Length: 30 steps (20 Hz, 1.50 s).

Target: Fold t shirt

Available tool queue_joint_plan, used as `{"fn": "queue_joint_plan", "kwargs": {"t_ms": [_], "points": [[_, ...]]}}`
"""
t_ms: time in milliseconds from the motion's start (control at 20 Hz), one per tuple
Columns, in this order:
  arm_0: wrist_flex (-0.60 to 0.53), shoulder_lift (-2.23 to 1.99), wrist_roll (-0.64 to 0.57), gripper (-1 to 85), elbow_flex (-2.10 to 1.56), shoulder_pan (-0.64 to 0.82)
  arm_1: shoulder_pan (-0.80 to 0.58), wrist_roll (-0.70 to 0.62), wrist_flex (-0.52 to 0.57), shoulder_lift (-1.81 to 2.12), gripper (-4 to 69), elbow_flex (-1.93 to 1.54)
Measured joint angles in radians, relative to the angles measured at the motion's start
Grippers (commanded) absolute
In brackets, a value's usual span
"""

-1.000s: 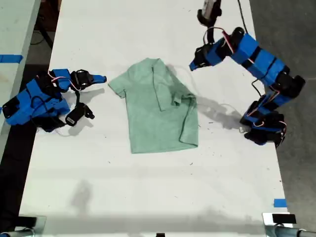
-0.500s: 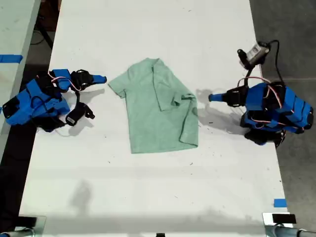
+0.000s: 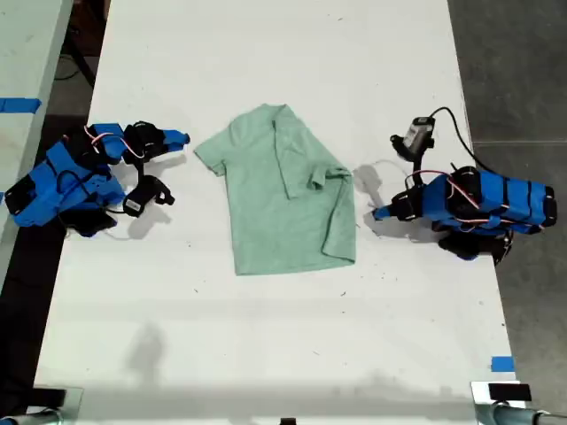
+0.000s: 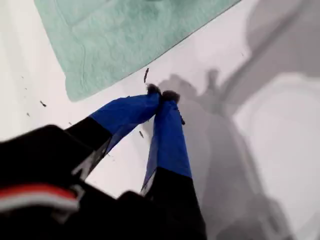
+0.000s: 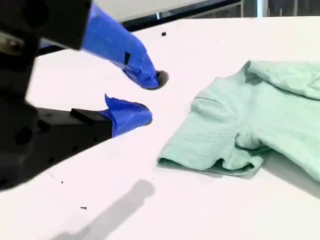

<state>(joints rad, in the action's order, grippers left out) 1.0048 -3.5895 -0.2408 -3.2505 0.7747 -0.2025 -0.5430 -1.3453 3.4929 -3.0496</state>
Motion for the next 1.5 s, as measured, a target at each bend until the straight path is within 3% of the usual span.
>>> {"fn": "queue_joint_plan", "kwargs": {"t_ms": [50,200,300,950,1300,1500], "points": [[0.0,0.0,0.002,11.3,0.0,-0.006,0.008,-0.005,0.0,0.002,1.3,0.0],[0.0,0.0,0.005,12.6,0.0,-0.011,0.012,-0.225,0.0,0.002,1.2,0.0],[0.0,0.0,0.005,12.0,-0.002,-0.023,0.003,-0.258,-0.014,0.002,1.2,0.0],[0.0,0.0,0.005,9.2,-0.002,-0.028,-0.02,-0.262,-0.02,0.002,1.2,0.0],[0.0,0.0,0.005,0.0,-0.002,-0.012,-0.02,-0.262,-0.02,0.002,1.2,0.0],[0.0,0.0,0.005,-0.2,-0.002,-0.011,-0.02,-0.262,-0.02,0.002,1.2,0.0]]}}
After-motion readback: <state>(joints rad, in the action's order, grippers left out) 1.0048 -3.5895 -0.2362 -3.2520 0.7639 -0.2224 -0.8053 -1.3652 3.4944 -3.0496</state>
